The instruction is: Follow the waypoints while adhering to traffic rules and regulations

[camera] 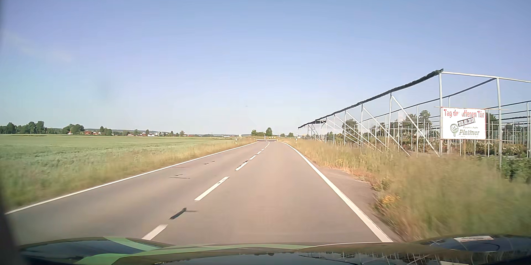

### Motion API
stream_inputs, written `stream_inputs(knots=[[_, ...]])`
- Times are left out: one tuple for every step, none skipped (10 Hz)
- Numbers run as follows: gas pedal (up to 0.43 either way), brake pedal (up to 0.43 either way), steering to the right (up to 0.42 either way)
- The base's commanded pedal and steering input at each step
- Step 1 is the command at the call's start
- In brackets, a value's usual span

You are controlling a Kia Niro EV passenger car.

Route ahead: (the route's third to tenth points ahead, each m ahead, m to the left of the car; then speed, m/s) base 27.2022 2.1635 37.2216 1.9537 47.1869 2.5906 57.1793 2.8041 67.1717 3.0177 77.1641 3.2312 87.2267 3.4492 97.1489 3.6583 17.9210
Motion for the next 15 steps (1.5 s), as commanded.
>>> stream_inputs(knots=[[0.0,0.0,-0.004],[0.0,0.0,-0.004],[0.0,0.0,-0.004],[0.0,0.0,-0.004],[0.0,0.0,-0.004],[0.0,0.0,-0.004],[0.0,0.0,-0.004],[0.0,0.0,-0.004],[0.0,0.0,-0.004],[0.0,0.0,-0.004],[0.0,0.0,-0.004],[0.0,0.0,-0.004],[0.0,0.0,-0.004],[0.0,0.0,-0.004],[0.0,0.0,-0.003]])
